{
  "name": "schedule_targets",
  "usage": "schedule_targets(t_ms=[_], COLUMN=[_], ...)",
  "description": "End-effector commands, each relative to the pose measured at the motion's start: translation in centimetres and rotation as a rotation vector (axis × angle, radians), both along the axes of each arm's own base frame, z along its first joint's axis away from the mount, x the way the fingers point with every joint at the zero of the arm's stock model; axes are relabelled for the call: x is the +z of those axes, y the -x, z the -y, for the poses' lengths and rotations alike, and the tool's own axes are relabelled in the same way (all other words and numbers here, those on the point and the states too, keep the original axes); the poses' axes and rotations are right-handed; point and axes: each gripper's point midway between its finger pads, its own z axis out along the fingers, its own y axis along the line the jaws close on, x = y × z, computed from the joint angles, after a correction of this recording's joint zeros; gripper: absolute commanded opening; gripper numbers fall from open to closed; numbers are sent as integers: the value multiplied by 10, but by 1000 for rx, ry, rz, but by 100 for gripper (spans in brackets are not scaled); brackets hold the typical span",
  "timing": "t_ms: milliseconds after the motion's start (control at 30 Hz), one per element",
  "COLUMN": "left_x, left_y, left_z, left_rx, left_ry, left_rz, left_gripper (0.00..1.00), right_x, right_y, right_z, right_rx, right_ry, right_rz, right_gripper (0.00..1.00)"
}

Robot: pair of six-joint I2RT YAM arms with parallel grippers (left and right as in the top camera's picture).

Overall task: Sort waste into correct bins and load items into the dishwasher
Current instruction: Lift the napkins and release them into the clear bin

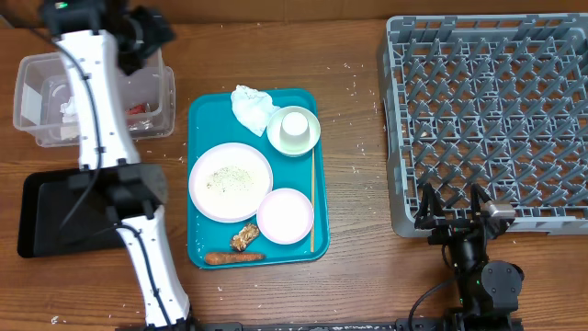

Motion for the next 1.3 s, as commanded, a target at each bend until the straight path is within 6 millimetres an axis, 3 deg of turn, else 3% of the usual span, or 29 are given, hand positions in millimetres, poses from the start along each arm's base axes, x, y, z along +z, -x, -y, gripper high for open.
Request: schedule_targets(t_ms=[0, 167, 333, 567, 800, 1000, 1133, 1267], left_x=[-11, -49, -92, -136, -182, -197, -204, -205], left_y=[6, 11, 12, 22, 34, 41, 44, 45], left_z=[52, 81, 101, 99, 128, 132, 131, 130], left_rx=[-163, -205, -210, -93, -166, -177, -176, -175], left_ry=[-97, -277, -324, -267, -140, -146, -151, -150], left_rz=[-33, -129, -199, -297, -354, -378, -390, -392], left_gripper=[80, 80, 78, 74, 74, 71, 60, 33], right_x=[-2, -2, -2, -2, -2, -2, -2, -2], right_y=[0, 0, 0, 0, 0, 0, 0, 0], right_z=[0, 0, 0, 0, 0, 0, 0, 0], right_rx=[-5, -5, -5, -5, -5, -5, -5, -5], right_ry=[7, 7, 7, 7, 7, 7, 7, 7], right_rz=[5, 5, 5, 5, 5, 5, 5, 5], right_gripper=[100, 100, 100, 100, 100, 100, 100, 100])
